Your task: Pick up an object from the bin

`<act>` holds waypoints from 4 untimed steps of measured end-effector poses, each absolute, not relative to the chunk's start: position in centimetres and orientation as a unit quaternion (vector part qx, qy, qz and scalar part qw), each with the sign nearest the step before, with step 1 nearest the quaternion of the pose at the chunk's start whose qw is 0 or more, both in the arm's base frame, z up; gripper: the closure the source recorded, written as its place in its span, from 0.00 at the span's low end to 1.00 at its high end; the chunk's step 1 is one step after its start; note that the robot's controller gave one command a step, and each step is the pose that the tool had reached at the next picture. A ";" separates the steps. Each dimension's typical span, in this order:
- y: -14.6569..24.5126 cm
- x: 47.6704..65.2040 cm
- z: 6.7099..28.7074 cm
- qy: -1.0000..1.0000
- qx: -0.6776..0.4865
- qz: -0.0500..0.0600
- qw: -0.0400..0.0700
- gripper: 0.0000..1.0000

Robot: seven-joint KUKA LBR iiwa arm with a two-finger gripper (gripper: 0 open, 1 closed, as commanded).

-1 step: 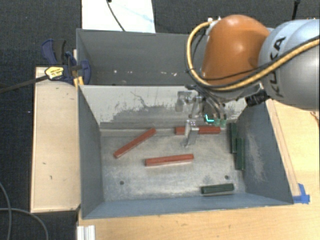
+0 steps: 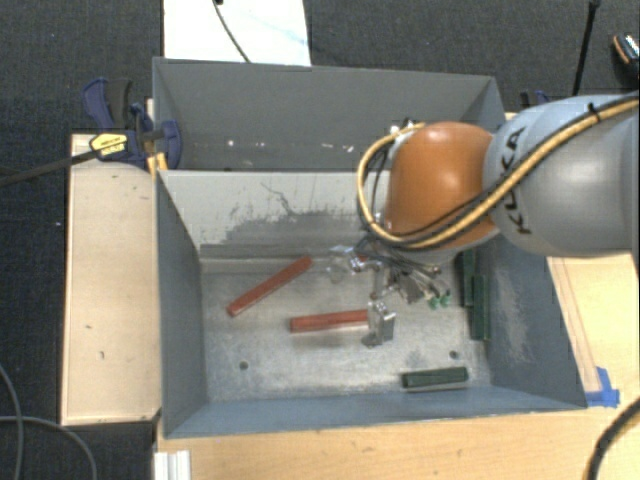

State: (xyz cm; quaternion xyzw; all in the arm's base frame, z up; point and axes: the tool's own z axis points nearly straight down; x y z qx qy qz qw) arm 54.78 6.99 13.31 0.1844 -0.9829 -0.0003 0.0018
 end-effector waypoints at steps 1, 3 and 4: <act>9.1 58.0 6.8 -0.975 0.223 -0.001 -0.001 0.00; 10.6 55.4 21.6 -0.978 0.209 0.000 -0.005 1.00; 12.1 55.2 20.4 -0.924 0.383 0.000 -0.002 1.00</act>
Offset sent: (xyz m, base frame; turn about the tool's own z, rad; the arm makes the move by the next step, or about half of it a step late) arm 0.0316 0.0200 -0.0631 -0.0795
